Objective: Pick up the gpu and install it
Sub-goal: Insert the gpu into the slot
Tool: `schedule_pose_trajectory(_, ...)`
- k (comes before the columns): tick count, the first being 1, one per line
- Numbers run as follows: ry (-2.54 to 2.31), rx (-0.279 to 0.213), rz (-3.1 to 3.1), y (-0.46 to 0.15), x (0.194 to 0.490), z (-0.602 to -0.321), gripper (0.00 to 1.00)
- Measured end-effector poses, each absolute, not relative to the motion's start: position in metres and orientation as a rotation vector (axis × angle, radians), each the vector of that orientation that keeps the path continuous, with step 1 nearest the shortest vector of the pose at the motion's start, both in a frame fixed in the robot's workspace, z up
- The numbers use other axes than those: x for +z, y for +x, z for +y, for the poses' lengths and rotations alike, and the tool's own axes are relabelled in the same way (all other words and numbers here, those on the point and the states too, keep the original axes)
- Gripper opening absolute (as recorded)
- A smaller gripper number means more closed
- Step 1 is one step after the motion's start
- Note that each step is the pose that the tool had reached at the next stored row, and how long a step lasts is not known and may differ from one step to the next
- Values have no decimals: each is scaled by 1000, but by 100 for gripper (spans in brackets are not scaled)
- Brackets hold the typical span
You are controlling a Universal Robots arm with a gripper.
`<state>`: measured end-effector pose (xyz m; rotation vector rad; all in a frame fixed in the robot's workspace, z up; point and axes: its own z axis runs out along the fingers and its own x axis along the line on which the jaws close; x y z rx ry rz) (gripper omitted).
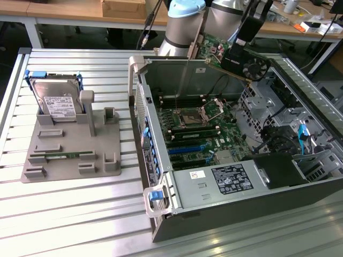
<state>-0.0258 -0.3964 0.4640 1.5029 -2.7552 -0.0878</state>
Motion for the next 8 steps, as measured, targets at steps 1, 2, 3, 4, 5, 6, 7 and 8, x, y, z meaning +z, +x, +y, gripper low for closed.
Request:
schedule_pose_trajectory(1,1513,-88,-2749,-26,464,-396,26)
schedule_pose_trajectory(2,1523,-88,-2744,-26,464,-396,26)
schedule_pose_trajectory(3,1535,-88,-2737,-26,464,-396,26)
schedule_pose_trajectory(4,1547,-88,-2730,-26,464,-396,26)
schedule_pose_trajectory(5,1554,-88,-2726,-26,464,-396,26)
schedule_pose_trajectory(6,1562,-88,-2721,-26,464,-396,26)
schedule_pose_trajectory(7,1575,-88,-2713,-26,464,-396,26)
schedule_pose_trajectory(8,1585,-88,-2707,-26,464,-396,26)
